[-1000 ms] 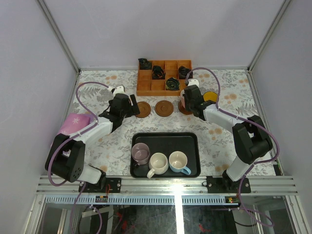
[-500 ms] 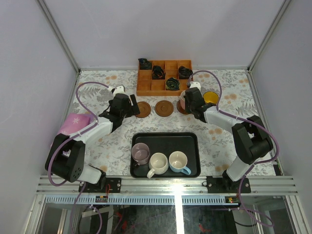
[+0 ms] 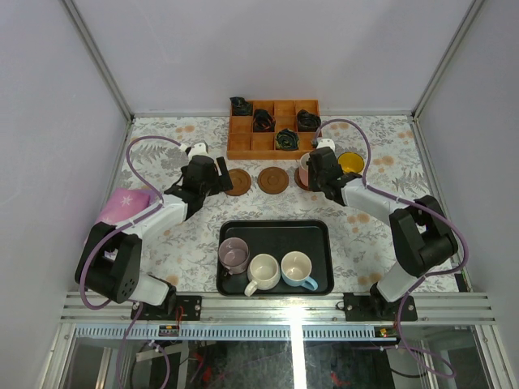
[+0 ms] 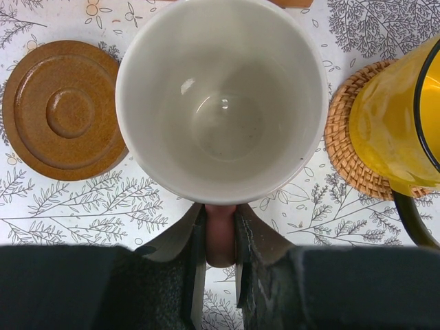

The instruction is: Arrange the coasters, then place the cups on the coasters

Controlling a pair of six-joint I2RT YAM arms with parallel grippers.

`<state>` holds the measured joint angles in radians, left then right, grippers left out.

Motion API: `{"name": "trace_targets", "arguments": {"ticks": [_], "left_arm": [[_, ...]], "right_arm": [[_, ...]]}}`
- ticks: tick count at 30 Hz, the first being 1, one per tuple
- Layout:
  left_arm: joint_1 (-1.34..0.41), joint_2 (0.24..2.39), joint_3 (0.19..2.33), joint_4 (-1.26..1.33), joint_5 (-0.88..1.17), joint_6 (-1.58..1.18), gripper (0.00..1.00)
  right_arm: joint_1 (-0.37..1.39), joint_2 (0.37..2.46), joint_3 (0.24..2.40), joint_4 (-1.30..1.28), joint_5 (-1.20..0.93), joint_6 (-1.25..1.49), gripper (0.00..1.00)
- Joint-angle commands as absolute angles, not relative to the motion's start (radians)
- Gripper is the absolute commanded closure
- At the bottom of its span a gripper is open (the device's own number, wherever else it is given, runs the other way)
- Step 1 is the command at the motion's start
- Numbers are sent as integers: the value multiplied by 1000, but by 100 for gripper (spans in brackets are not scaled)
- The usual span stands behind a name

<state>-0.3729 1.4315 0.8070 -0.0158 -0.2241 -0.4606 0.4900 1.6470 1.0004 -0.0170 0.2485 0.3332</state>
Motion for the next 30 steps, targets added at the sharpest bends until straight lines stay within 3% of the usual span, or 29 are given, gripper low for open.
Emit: {"name": "trace_targets", "arguments": {"ticks": [1, 30], "left_arm": [[-368, 1439, 812, 31, -214, -456, 16], [-368, 1445, 818, 31, -218, -460, 16]], "right_arm": [[489, 1603, 994, -10, 273, 330, 100], [491, 1570, 1012, -41, 315, 303, 100]]}}
